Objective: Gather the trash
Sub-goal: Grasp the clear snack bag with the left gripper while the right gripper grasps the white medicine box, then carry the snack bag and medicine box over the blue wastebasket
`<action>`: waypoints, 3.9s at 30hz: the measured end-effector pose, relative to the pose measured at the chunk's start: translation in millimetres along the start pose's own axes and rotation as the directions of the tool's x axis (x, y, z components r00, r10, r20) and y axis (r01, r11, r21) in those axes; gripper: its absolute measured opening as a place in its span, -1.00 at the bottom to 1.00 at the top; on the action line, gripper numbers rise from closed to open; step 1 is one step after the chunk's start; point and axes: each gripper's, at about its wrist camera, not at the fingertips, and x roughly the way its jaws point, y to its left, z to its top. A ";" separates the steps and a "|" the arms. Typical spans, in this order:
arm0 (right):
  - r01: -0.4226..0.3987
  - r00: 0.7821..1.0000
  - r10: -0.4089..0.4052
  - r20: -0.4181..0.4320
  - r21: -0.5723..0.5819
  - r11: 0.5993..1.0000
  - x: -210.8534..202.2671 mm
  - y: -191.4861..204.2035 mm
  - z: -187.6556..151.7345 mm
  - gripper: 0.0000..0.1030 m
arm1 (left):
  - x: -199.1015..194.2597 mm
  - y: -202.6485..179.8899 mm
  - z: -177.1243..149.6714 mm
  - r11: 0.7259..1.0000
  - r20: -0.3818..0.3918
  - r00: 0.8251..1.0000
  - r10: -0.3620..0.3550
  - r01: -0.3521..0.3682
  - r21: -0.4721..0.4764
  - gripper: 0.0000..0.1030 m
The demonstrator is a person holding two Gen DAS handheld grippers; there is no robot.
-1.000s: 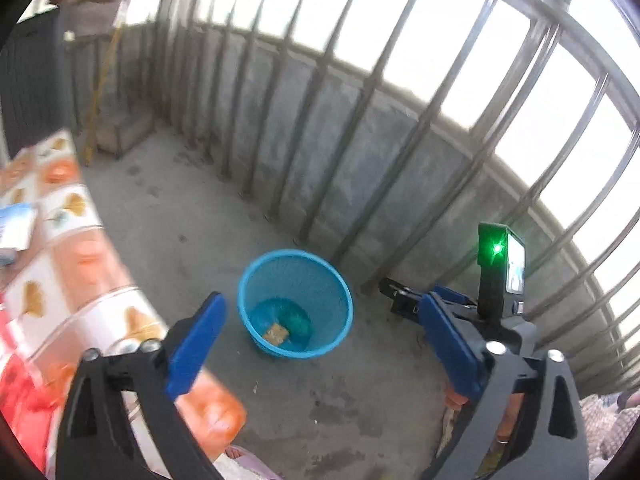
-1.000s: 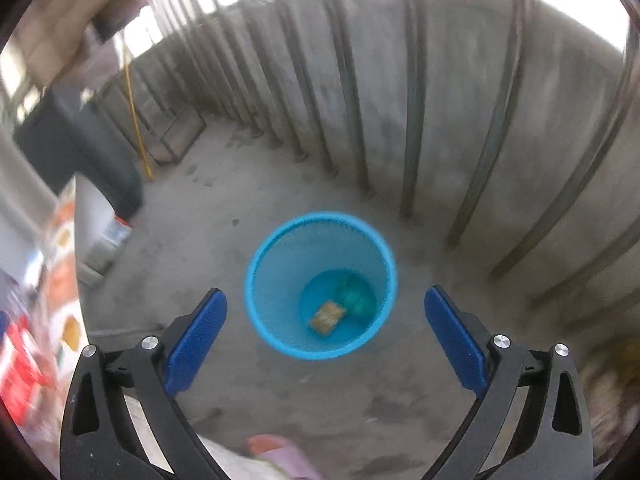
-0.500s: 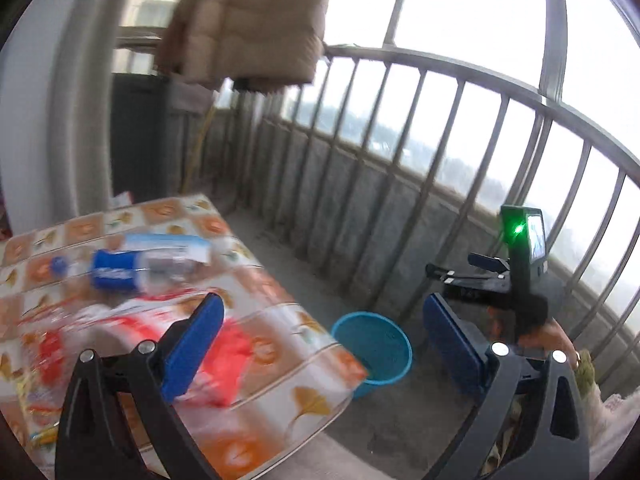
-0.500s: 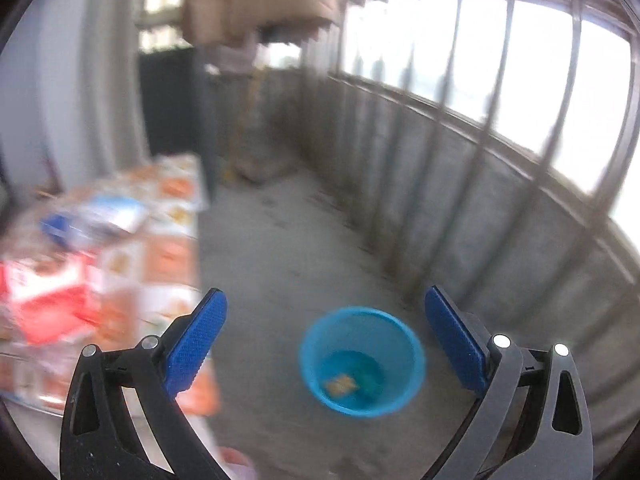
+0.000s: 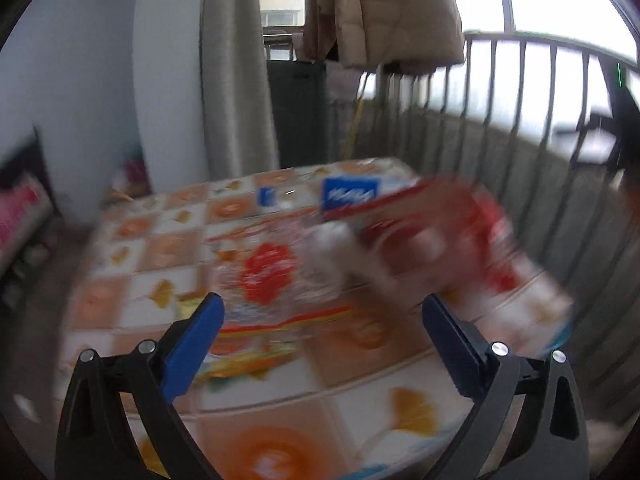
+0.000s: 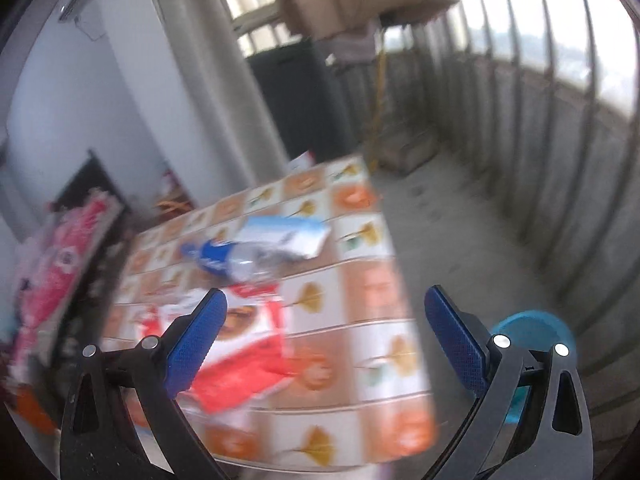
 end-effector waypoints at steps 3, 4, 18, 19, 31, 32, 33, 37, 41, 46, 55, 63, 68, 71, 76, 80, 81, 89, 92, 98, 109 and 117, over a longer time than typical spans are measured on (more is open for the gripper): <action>-0.114 0.987 0.123 -0.103 0.090 0.989 28.5 6.5 16.9 0.85 | 23.1 -22.0 -8.2 0.976 -0.014 0.991 0.130 -0.126 0.177 0.82; -0.131 0.981 0.144 -0.127 0.110 0.985 34.5 10.6 20.4 0.85 | 33.9 -31.1 -12.2 0.958 -0.028 0.988 0.154 -0.143 0.247 0.82; -0.169 0.851 0.353 -0.388 0.434 0.885 166.9 -3.0 79.3 0.68 | 86.6 -38.0 -23.7 0.907 -0.123 0.968 0.219 -0.155 0.391 0.08; -0.143 0.842 0.361 -0.400 0.479 0.866 180.2 -9.3 78.5 0.65 | 88.1 -37.2 -23.4 0.908 -0.129 0.968 0.217 -0.152 0.390 0.02; 0.024 0.813 0.333 -0.477 0.599 0.801 255.0 -35.2 67.7 0.35 | 88.9 -26.1 -11.8 0.943 -0.148 0.975 0.166 -0.113 0.313 -0.62; 0.016 0.813 0.342 -0.472 0.605 0.796 255.5 -35.0 66.8 0.29 | 87.7 -27.2 -11.6 0.944 -0.147 0.976 0.163 -0.111 0.311 -0.64; 0.015 0.812 0.345 -0.470 0.609 0.793 255.2 -34.6 66.0 0.25 | 87.4 -27.1 -11.3 0.945 -0.146 0.976 0.161 -0.109 0.309 -0.67; 0.021 0.817 0.336 -0.469 0.607 0.795 253.3 -32.2 63.5 -0.06 | 84.8 -29.1 -9.9 0.946 -0.139 0.979 0.151 -0.102 0.307 -0.71; 0.015 0.817 0.346 -0.462 0.617 0.787 246.2 -44.1 62.0 -0.38 | 83.9 -28.8 -10.2 0.946 -0.133 0.980 0.149 -0.103 0.307 -0.73; -0.007 0.824 0.359 -0.439 0.624 0.781 239.1 -54.7 64.9 -0.60 | 81.6 -27.7 -9.2 0.946 -0.122 0.981 0.152 -0.109 0.304 -0.76; -0.142 0.840 0.430 -0.332 0.631 0.763 217.9 -44.8 83.4 -0.80 | 70.3 -25.1 -6.7 0.938 -0.068 0.979 0.192 -0.163 0.304 -0.84; -0.303 0.847 0.495 -0.195 0.586 0.751 200.9 -14.6 115.9 -0.83 | 57.8 -14.0 2.4 0.934 0.000 0.970 0.243 -0.234 0.269 -0.95; -0.365 0.850 0.510 -0.133 0.550 0.751 194.3 1.0 132.2 -0.84 | 48.4 -2.7 7.8 0.935 0.050 0.960 0.274 -0.278 0.219 -0.96; -0.384 0.853 0.510 -0.107 0.532 0.755 191.6 8.2 138.5 -0.84 | 40.3 5.6 11.4 0.941 0.082 0.957 0.280 -0.290 0.177 -0.96; -0.402 0.866 0.494 -0.076 0.483 0.778 177.8 12.7 142.7 -0.84 | 18.6 27.0 22.9 0.975 0.132 0.969 0.209 -0.216 0.043 -0.96; -0.425 0.866 0.498 -0.048 0.454 0.783 159.4 10.8 141.5 -0.84 | -2.0 35.8 35.1 0.985 0.190 0.967 0.170 -0.171 -0.008 -0.96; -0.430 0.865 0.500 -0.042 0.450 0.783 156.1 10.1 141.2 -0.84 | -6.6 36.5 37.7 0.986 0.205 0.965 0.163 -0.165 -0.011 -0.96; -0.481 0.858 0.514 0.024 0.393 0.784 99.0 -3.2 134.2 -0.84 | -46.1 31.9 60.9 0.998 0.285 0.956 0.070 -0.065 -0.028 -0.96; -0.493 0.859 0.508 0.059 0.363 0.791 73.5 -11.6 130.7 -0.84 | -58.1 22.4 69.5 0.999 0.306 0.952 0.035 -0.032 -0.015 -0.96; -0.468 0.882 0.458 0.108 0.311 0.828 5.2 -36.1 109.0 -0.84 | -84.5 0.2 85.6 0.999 0.363 0.931 -0.047 0.048 0.005 -0.96; -0.348 0.933 0.293 0.210 0.320 0.881 -99.3 -107.1 38.9 -0.84 | -101.2 -90.1 119.2 0.936 0.368 0.861 -0.352 0.329 0.126 -0.96; -0.237 0.954 0.120 0.275 0.442 0.865 -142.0 -176.4 -23.0 -0.84 | -58.6 -203.2 145.9 0.790 0.141 0.778 -0.612 0.597 0.137 -0.96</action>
